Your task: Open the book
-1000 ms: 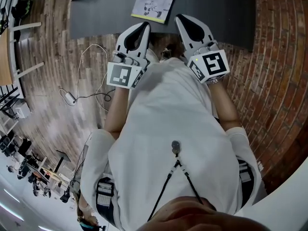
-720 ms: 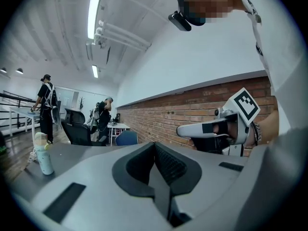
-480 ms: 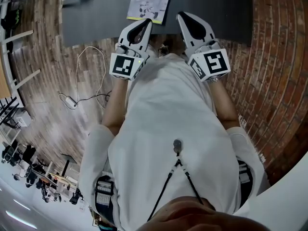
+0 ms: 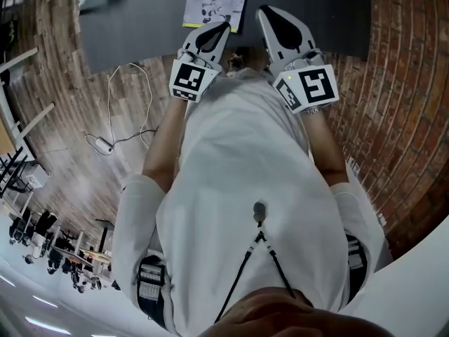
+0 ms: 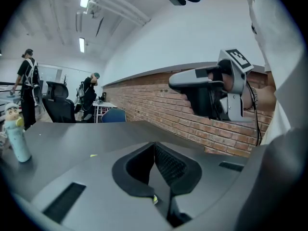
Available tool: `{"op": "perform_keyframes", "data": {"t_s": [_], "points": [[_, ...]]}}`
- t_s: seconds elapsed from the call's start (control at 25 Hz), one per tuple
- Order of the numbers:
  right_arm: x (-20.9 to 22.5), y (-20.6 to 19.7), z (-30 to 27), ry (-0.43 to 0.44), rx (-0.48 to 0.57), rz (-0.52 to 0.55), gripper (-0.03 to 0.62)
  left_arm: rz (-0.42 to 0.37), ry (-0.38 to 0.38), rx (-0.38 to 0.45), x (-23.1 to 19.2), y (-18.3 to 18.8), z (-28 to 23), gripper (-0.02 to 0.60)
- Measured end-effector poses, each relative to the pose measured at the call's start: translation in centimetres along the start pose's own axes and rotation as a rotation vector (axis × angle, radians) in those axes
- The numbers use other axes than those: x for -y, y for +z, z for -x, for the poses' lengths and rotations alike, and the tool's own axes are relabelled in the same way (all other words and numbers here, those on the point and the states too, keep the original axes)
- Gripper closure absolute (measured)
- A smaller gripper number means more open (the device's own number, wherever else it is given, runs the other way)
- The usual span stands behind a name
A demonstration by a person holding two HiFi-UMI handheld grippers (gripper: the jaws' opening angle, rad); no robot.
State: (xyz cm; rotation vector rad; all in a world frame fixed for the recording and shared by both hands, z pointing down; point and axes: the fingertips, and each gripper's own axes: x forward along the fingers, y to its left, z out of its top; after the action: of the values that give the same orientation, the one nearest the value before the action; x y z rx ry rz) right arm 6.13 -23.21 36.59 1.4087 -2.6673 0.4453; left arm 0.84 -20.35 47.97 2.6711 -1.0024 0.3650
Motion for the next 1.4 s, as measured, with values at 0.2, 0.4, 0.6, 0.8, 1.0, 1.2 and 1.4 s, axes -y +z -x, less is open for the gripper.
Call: {"op": "perform_keyframes", "data": {"t_s": [0.2,0.4,0.6,0.8,1.0,1.2,1.4], "points": [[0.7,-0.4,-1.7,-0.020,-0.013,-0.013,0.556,0.001,-0.046,-0.041,-0.8,-2.4,-2.0,0.557],[1.2,-1.6,-2.2,-0.033,-0.035,-0.031,0.556,-0.010,-0.063,-0.104,-0.9,-5.6,-3.7,0.557],[1.5,-3.0,-2.1,-0.041,-0.056,-0.051,0.556,-0.025,-0.071,-0.173,-0.5,-9.0,-5.2,0.557],[1.5,-3.7,-1.8,-0.045,-0.059,-0.062,0.556,-0.033,-0.090,-0.245,0.5,-12.3,-6.2,0.557],[1.5,-4.2,-1.3,-0.056,-0.065,-0.072,0.556,-0.045,-0.107,-0.306,1.3,-14.7,-6.9,0.555],[1.8,-4.8,-0.7,-0.070,-0.079,-0.075,0.556,-0.102,-0.116,-0.391,1.9,-17.0,-7.3,0.456],[2.1,-5.0,-0.9,-0.087,-0.082,-0.080,0.556,-0.140,-0.063,-0.435,1.0,-18.3,-7.9,0.449]]}}
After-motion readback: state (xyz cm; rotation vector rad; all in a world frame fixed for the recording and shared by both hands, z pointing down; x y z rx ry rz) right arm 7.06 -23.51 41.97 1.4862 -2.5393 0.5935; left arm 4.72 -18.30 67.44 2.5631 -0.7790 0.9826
